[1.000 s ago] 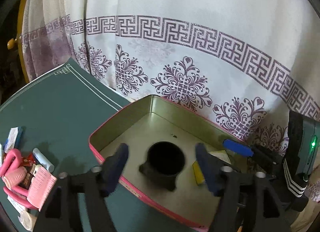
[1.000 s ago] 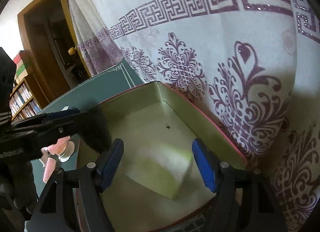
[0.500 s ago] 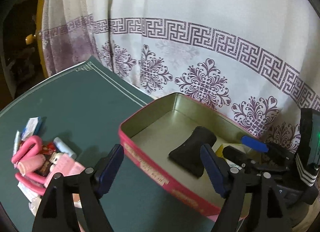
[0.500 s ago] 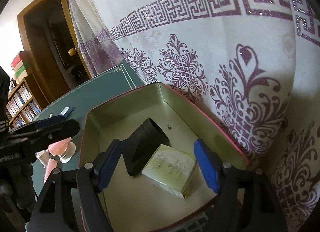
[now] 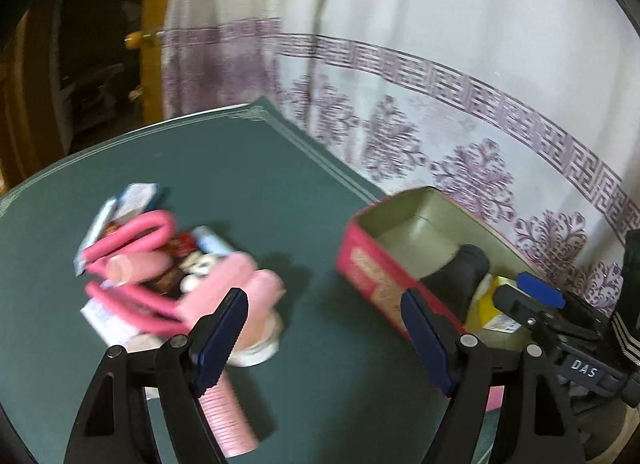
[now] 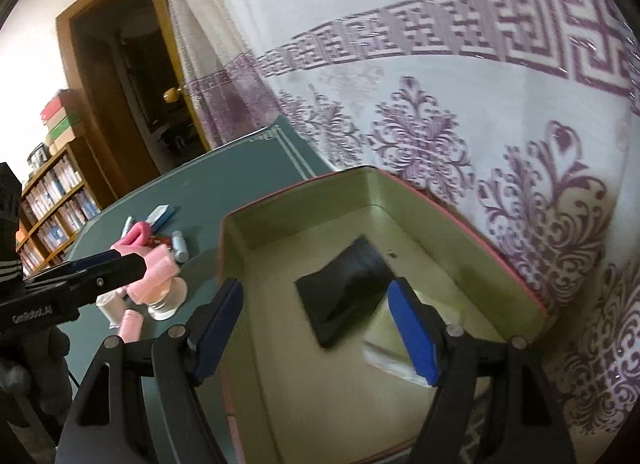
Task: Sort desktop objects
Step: 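Withdraw both tools from the tin back over the pile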
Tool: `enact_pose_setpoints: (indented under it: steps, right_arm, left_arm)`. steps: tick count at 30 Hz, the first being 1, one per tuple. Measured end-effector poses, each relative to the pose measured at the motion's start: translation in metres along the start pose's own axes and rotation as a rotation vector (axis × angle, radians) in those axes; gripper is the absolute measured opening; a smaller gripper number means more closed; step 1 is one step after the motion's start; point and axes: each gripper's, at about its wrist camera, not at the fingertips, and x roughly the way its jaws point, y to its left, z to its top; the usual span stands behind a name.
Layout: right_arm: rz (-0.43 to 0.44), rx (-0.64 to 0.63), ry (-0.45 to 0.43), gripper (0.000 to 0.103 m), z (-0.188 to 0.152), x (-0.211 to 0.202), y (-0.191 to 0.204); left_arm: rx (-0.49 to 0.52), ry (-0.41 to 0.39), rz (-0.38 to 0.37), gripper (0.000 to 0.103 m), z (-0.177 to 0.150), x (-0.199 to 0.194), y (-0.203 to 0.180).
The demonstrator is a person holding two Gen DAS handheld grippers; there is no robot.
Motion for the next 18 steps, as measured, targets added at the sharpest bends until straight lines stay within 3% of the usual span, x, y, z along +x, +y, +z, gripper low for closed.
enact_pose_setpoints:
  steps: [11, 18]
  right_arm:
    - [0.089, -0.102, 0.031, 0.078, -0.005, 0.01, 0.061]
    - [0.151, -0.172, 0.084, 0.078, -0.018, 0.02, 0.102]
  left_arm:
    - [-0.154, -0.012, 0.15, 0.081, -0.031, -0.027, 0.083]
    - [-0.167, -0.014, 0.204, 0.081, -0.047, -0.036, 0.105]
